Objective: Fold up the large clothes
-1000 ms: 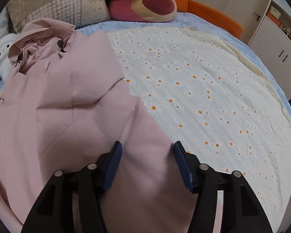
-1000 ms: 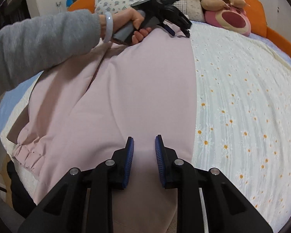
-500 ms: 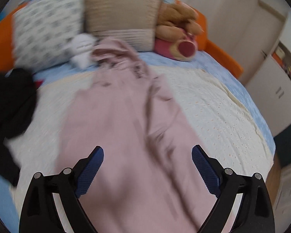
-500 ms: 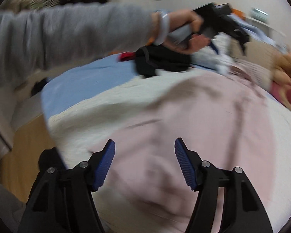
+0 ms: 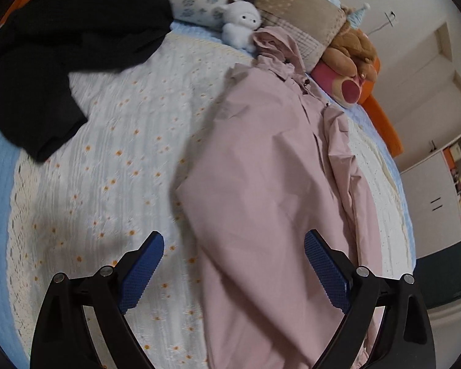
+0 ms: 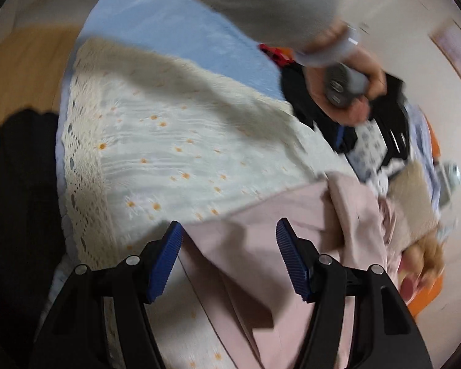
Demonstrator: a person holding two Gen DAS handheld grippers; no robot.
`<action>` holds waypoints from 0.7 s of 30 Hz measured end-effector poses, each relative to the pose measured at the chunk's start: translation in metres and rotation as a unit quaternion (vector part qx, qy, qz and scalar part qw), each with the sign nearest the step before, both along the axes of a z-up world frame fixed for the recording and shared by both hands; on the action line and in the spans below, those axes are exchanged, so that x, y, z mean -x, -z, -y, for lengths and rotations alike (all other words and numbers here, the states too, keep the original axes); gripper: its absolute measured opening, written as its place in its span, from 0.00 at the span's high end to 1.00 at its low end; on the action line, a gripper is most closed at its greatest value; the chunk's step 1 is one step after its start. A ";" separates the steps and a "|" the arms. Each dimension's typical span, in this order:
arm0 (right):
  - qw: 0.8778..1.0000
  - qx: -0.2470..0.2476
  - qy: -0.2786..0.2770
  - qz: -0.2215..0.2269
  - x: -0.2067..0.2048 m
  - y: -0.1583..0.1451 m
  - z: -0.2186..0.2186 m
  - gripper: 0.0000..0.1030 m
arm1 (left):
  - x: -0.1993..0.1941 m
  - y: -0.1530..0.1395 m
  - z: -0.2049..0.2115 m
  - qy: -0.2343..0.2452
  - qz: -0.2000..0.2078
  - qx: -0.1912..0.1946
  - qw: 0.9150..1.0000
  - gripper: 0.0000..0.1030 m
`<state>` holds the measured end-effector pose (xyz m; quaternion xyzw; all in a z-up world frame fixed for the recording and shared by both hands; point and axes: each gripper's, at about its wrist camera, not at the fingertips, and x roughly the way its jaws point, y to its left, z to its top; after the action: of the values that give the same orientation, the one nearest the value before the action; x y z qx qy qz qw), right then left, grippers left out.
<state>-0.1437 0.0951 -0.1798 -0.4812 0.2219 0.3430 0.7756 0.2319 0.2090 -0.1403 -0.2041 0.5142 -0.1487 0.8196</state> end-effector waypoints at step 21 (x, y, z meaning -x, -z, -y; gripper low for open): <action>0.921 -0.333 0.057 -0.195 -0.062 -0.162 0.129 0.97 | -0.074 0.034 0.007 -0.006 -0.042 0.010 0.999 0.09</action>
<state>-0.0820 -0.0341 -0.0177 -0.1055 0.2691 0.4392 0.8506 0.3064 0.2020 -0.1740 -0.2212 0.5455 -0.1401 0.7962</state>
